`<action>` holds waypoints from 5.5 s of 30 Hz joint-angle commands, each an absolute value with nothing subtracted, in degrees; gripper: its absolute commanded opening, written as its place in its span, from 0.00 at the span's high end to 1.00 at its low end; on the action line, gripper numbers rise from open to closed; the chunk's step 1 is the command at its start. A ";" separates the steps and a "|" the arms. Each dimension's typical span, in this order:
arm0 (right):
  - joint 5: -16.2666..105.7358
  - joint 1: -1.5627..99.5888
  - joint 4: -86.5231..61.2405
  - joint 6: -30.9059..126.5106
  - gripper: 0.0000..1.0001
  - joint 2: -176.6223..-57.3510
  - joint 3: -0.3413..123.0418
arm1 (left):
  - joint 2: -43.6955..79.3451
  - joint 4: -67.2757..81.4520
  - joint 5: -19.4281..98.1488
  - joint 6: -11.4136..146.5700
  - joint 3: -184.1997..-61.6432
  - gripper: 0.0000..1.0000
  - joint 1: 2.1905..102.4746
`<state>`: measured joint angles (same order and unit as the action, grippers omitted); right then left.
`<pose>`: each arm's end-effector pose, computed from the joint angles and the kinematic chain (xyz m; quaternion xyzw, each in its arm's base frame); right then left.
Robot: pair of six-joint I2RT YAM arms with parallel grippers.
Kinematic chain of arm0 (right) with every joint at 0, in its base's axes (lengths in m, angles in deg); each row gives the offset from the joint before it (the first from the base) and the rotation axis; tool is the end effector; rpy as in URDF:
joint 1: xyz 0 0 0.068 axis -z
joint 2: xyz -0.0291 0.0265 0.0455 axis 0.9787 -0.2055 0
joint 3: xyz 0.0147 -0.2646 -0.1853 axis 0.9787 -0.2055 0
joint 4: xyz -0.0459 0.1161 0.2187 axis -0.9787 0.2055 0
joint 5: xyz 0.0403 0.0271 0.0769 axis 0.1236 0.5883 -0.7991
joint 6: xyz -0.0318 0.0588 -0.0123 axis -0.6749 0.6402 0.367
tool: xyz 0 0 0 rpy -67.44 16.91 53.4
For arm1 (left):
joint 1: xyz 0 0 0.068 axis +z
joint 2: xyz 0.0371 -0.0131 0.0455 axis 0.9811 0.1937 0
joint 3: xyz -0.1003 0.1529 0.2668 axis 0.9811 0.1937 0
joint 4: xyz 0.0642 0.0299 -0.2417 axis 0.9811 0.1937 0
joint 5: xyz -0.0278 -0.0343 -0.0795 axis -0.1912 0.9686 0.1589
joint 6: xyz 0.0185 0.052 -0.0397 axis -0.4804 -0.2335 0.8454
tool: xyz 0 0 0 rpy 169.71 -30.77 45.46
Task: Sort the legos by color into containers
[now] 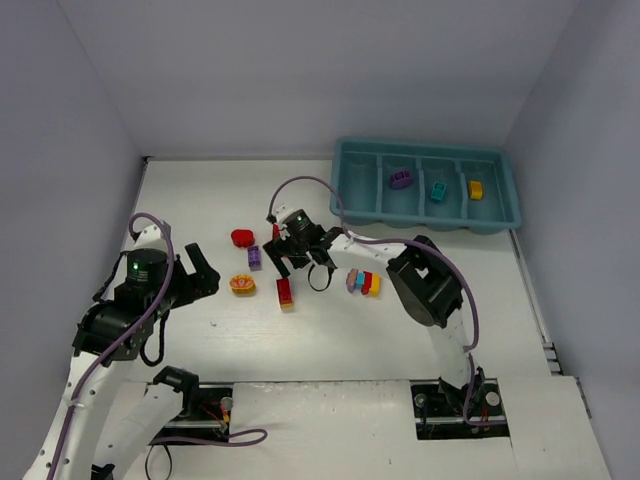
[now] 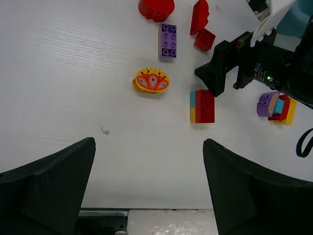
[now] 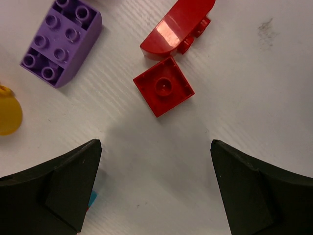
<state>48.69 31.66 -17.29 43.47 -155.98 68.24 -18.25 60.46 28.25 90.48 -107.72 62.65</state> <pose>0.3473 0.3709 0.2205 -0.3439 0.8106 0.2218 0.4189 0.0854 -0.0220 0.3709 -0.1517 0.8681 -0.1822 0.4361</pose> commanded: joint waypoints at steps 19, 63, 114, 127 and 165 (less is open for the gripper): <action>41.65 35.07 -21.15 37.92 0.67 -164.84 79.06 | -17.86 59.11 26.62 90.36 -108.32 0.16 62.40; 48.60 58.63 -16.22 48.01 0.38 -161.43 103.41 | -10.91 53.58 23.72 93.44 -109.81 0.16 62.31; 60.64 42.44 -16.84 57.87 1.00 -155.27 89.95 | -12.41 56.84 27.23 96.78 -108.49 0.16 62.40; 53.00 59.24 -16.67 55.31 0.70 -159.02 93.99 | 11.73 45.15 30.13 90.46 -117.36 0.16 62.40; 47.37 61.97 -20.80 59.36 0.51 -113.87 49.90 | 57.47 47.77 27.76 83.60 -144.97 0.16 67.41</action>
<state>47.86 61.67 -18.10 57.85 -118.73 51.84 59.15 47.02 30.56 83.57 -143.55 66.60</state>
